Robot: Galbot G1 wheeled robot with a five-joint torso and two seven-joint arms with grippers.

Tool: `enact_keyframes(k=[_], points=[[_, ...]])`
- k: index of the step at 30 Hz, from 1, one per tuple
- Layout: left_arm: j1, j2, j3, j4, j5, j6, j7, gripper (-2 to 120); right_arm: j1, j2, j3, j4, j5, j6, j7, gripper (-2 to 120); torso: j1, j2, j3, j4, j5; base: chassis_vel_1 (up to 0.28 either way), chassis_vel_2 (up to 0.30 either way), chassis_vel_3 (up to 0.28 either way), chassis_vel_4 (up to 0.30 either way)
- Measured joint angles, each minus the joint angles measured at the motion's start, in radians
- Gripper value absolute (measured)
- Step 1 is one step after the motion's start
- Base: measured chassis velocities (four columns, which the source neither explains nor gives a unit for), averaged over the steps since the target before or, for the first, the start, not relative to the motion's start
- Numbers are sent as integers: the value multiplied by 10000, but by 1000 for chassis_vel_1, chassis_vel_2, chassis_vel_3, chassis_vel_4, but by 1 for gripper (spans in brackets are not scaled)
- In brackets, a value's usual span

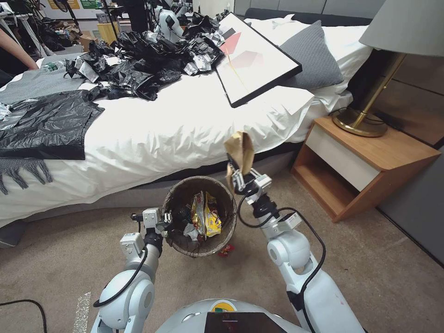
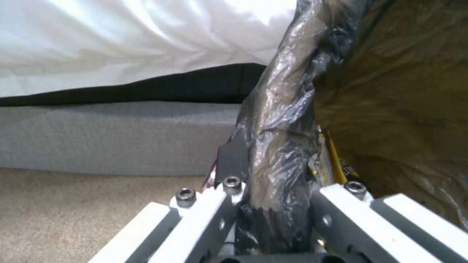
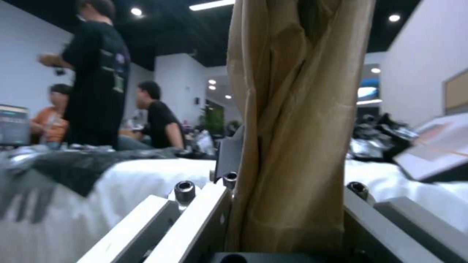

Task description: Pick up the trash bin, then pick up the garbage from the floor and place it into the trash bin.

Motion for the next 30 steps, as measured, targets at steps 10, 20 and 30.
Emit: enact_keyframes(k=[10, 20, 30], points=[[-11, -6, 99, 6, 93, 53, 0, 2, -53, -335, -1307, 519, -49, -72, -549, 3, 0, 0, 0, -1, 1, 0, 0, 0, 0], [-22, -2, 95, -48, 51, 232, -45, 2, -197, -254, -1710, -340, -441, 69, -578, 3, 0, 0, 0, -1, 1, 0, 0, 0, 0], [-50, -3, 105, -41, 25, 225, -46, 2, -358, -155, -1777, -934, -743, 214, -771, 3, 0, 0, 0, -1, 1, 0, 0, 0, 0]])
